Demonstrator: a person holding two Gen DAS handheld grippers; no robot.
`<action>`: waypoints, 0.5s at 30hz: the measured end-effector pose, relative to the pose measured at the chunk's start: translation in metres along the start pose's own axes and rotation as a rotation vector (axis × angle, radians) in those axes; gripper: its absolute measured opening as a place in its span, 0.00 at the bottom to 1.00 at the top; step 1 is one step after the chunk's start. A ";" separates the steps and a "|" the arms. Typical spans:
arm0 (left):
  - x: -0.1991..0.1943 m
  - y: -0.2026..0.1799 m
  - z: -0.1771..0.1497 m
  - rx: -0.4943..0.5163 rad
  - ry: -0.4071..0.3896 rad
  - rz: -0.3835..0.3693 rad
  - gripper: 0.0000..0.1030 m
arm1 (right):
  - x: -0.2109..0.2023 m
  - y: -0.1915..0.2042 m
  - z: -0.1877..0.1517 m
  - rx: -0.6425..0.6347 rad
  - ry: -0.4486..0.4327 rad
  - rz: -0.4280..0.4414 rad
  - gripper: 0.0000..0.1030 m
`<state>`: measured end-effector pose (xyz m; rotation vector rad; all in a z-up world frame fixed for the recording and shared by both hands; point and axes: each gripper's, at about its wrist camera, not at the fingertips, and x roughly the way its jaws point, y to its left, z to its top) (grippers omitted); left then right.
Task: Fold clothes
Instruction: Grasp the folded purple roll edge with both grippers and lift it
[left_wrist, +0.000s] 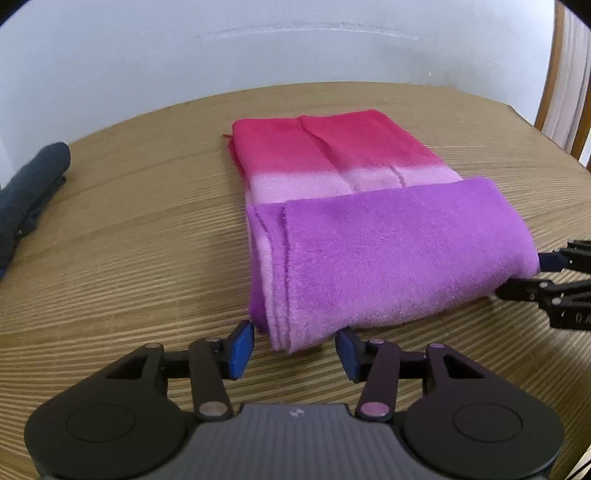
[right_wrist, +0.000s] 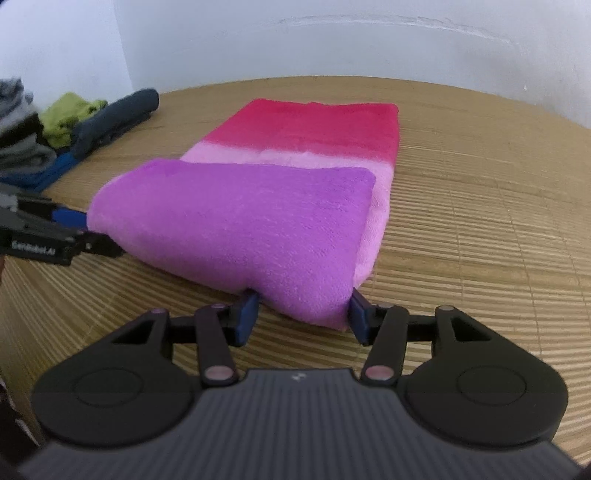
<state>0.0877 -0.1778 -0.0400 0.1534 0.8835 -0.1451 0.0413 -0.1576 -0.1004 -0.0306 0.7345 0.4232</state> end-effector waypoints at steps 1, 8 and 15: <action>0.001 0.000 0.000 0.009 0.003 0.006 0.50 | -0.001 0.001 0.000 -0.004 -0.004 -0.005 0.53; 0.014 -0.009 0.003 0.038 0.003 -0.008 0.50 | 0.006 0.005 0.001 -0.023 -0.007 -0.009 0.54; 0.022 -0.011 0.007 0.013 -0.015 -0.030 0.42 | 0.016 0.007 0.001 -0.031 -0.033 -0.020 0.53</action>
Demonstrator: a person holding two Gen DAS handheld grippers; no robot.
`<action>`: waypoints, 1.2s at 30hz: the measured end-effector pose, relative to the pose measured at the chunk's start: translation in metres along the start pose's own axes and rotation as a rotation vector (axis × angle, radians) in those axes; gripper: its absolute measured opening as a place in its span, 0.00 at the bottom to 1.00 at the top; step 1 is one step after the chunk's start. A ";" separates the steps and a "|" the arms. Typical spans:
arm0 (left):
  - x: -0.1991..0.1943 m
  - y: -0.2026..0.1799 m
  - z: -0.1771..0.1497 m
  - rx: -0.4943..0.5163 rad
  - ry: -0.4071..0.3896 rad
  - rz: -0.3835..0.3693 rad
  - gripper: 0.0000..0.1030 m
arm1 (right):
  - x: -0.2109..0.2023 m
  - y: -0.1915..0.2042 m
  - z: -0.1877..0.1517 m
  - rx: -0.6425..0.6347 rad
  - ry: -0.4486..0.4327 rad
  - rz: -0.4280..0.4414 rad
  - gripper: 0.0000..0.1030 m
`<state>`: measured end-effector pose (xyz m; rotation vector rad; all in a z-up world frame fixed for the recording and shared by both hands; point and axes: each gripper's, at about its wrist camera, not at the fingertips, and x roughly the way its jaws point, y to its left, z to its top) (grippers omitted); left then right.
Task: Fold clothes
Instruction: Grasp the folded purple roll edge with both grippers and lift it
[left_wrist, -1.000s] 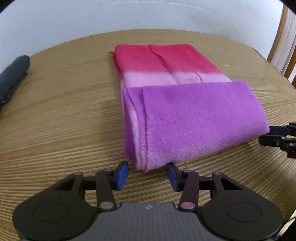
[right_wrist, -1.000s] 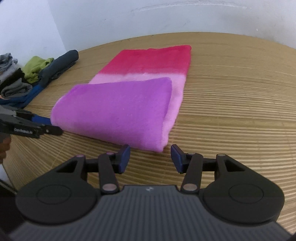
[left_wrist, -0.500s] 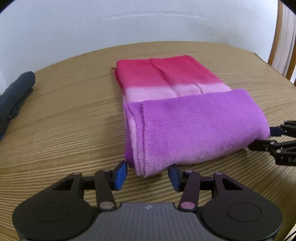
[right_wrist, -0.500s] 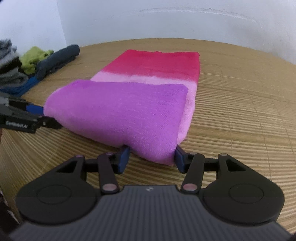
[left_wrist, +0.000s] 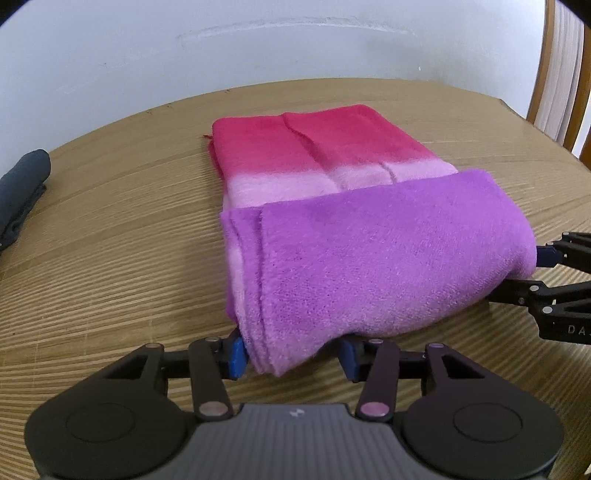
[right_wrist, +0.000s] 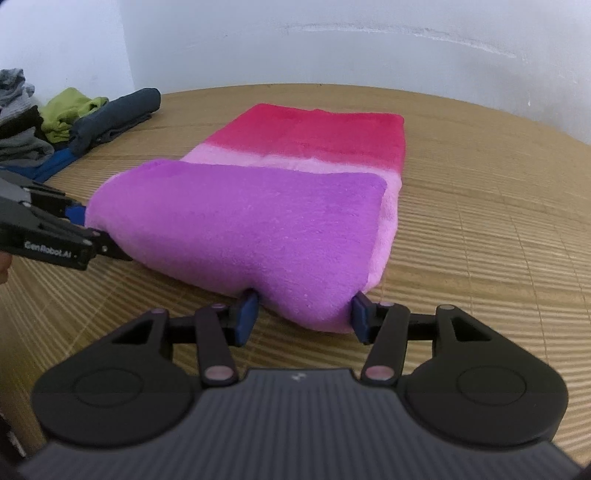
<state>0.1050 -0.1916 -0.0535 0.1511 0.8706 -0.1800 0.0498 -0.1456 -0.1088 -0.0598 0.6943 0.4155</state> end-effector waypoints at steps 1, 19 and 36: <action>-0.001 -0.002 -0.001 0.007 -0.004 0.001 0.39 | 0.000 -0.002 0.000 0.028 -0.006 0.008 0.52; -0.041 0.000 -0.004 0.022 -0.009 -0.108 0.24 | -0.035 -0.021 0.003 0.181 0.016 0.100 0.28; -0.090 0.029 -0.007 0.011 -0.056 -0.178 0.24 | -0.095 0.001 -0.009 0.139 -0.067 0.089 0.27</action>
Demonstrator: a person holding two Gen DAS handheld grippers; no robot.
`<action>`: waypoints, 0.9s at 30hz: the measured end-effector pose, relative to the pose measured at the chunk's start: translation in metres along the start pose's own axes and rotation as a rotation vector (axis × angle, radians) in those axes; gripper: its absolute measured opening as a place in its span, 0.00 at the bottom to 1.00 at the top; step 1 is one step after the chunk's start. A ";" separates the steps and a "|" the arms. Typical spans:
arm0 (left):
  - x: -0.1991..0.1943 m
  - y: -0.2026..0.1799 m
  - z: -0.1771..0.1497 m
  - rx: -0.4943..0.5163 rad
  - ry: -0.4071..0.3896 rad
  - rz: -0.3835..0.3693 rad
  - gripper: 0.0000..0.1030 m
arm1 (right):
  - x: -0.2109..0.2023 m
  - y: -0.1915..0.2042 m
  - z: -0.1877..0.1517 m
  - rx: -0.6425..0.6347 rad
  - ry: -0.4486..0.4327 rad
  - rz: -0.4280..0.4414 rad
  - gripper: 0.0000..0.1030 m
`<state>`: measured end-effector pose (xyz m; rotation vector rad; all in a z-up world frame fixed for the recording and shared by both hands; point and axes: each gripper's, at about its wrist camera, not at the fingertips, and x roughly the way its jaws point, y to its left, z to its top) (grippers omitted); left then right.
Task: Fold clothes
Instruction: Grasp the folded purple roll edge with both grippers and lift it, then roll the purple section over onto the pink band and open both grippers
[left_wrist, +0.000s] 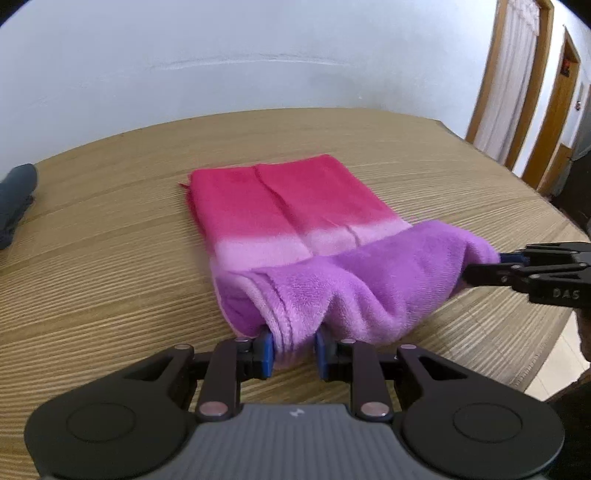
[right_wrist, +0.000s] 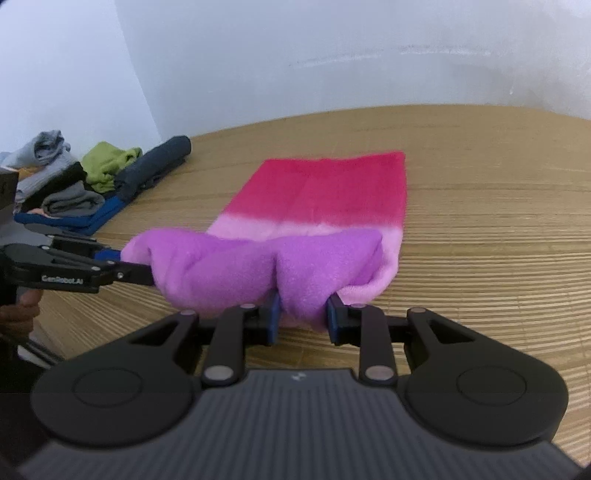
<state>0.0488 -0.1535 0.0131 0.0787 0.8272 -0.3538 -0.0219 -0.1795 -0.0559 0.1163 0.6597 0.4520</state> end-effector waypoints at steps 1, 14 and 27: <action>0.003 0.002 0.003 -0.012 0.004 0.004 0.24 | 0.000 -0.003 0.002 0.008 -0.010 -0.006 0.27; 0.022 0.007 0.044 -0.114 -0.012 0.091 0.24 | 0.025 -0.030 0.029 0.056 -0.070 0.009 0.27; 0.075 0.019 0.087 -0.178 -0.001 0.258 0.28 | 0.084 -0.057 0.064 0.079 -0.100 -0.003 0.27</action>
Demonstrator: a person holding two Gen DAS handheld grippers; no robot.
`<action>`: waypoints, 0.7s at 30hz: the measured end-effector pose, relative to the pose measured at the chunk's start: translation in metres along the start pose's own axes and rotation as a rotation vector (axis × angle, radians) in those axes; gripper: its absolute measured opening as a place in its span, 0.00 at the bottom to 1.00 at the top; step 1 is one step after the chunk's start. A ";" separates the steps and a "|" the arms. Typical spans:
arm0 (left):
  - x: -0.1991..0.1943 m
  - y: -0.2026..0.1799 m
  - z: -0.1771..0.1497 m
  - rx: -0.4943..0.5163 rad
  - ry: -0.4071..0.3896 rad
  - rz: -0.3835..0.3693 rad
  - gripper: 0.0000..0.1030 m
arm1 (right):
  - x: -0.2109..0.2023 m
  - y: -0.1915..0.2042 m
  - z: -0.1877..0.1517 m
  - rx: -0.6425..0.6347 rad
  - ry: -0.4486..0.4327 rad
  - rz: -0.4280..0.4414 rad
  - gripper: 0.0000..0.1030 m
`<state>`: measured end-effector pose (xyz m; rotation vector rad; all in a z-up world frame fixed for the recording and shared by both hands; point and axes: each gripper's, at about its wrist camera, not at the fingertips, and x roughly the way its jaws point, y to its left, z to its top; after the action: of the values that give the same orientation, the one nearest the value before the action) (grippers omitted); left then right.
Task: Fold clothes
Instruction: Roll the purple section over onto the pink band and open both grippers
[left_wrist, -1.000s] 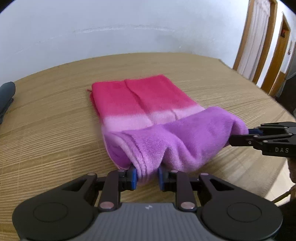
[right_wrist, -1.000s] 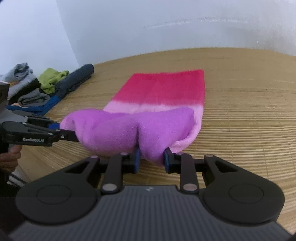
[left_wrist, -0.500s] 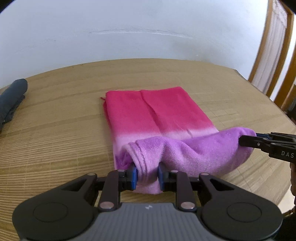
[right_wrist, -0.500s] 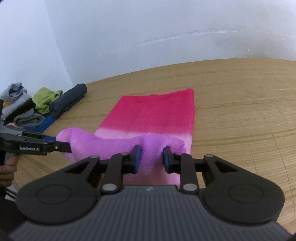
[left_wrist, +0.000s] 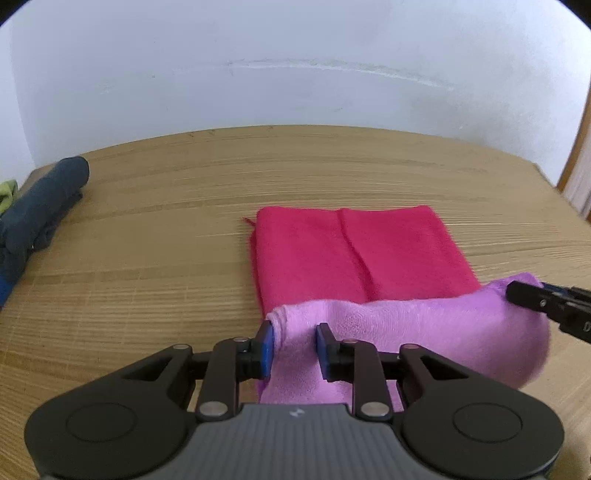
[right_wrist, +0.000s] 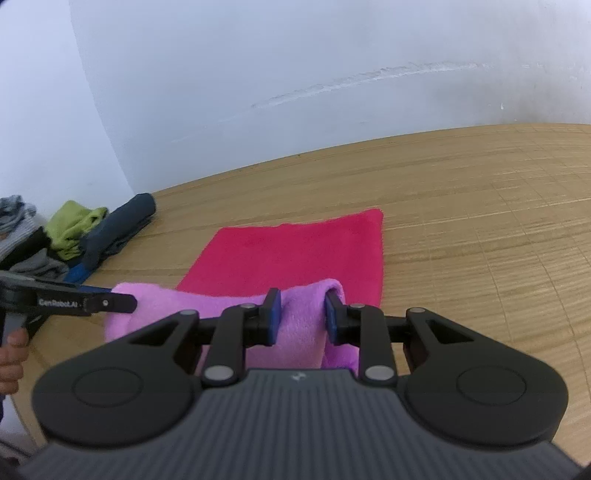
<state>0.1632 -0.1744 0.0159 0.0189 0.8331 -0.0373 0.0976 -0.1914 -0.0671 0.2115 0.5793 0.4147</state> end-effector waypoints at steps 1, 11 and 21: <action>0.006 -0.001 0.002 -0.004 0.008 0.011 0.28 | 0.007 -0.002 0.002 0.001 0.003 -0.006 0.27; 0.049 -0.022 0.000 0.084 0.050 0.120 0.39 | 0.062 -0.018 -0.015 -0.056 0.107 -0.071 0.27; -0.006 -0.017 0.011 0.014 -0.022 0.097 0.47 | 0.033 -0.031 -0.001 0.046 0.074 -0.007 0.40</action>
<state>0.1665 -0.1915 0.0276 0.0716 0.8090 0.0479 0.1315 -0.2046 -0.0934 0.2388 0.6628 0.4035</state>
